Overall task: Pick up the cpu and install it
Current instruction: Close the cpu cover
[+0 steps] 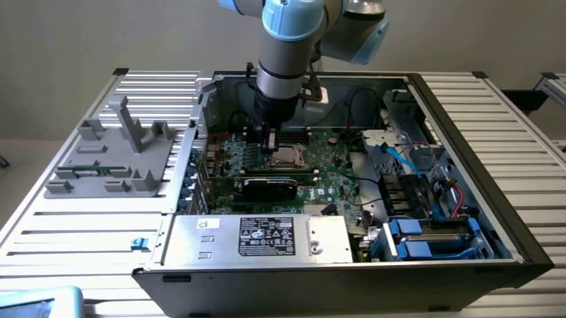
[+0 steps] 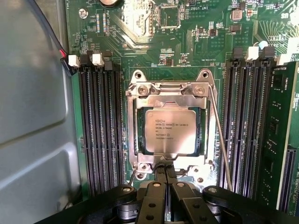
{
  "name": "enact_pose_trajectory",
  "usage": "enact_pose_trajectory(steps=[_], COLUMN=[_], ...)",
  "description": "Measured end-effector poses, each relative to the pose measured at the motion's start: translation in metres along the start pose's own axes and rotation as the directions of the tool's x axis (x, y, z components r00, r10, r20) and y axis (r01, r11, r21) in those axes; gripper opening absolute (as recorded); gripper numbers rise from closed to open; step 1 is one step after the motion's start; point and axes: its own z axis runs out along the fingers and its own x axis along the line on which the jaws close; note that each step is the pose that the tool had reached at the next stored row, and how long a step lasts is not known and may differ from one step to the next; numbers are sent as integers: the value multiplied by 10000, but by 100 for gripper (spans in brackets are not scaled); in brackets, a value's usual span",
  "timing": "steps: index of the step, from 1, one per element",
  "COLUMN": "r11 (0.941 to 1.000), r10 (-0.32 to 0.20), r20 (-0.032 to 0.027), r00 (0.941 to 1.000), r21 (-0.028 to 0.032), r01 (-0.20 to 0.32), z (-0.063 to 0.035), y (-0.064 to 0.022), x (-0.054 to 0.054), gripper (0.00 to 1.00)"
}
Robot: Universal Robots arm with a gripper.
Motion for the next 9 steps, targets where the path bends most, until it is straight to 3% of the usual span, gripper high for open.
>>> enact_pose_trajectory(steps=[9], r11=[10000], r10=[-1], r20=[1], r00=[10000], r21=[0], r01=[1], z=[-5], y=[-25], x=[-5], gripper=[11])
